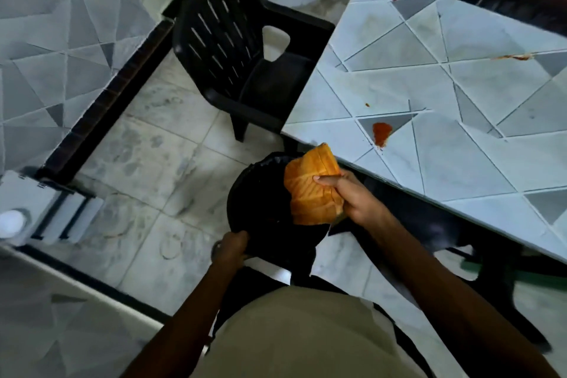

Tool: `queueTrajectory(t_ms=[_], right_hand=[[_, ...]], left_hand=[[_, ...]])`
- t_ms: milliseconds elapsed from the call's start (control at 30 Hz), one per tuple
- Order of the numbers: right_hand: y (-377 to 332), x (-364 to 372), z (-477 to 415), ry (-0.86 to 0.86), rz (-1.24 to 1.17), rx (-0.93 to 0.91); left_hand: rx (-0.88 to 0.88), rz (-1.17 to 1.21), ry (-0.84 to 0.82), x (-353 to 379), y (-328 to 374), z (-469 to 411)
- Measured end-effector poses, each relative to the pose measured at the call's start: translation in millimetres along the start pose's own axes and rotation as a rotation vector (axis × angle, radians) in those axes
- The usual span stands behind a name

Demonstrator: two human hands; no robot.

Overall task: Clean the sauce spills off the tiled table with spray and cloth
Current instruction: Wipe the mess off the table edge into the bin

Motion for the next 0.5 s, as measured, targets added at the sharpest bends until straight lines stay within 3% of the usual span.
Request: queueTrajectory(t_ms=[100,267,500], right_hand=[[-30.3,-37.6,14.5,0.012,-0.013,-0.083],[-93.8,-115.7,26.1,0.174,0.057,-0.299],[-160.2,-187.8,7.5,0.525,0.411,-0.414]], left_hand=[[-0.026,0.030,-0.032,28.7,1.7,4.6],[-0.055,0.001,-0.089,72.0,6.1,-6.1],[-0.043,0.038,-0.129,119.7,18.7,0.8]])
Point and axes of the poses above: each hand's wrist, its own z-axis away from the middle knuckle, its own x-axis out of the palm, y = z × x, the point moved 4 cm from there along -z, towards the middle knuckle, and after that the axes turned 8 degrees about x, right-handed, at the moved point
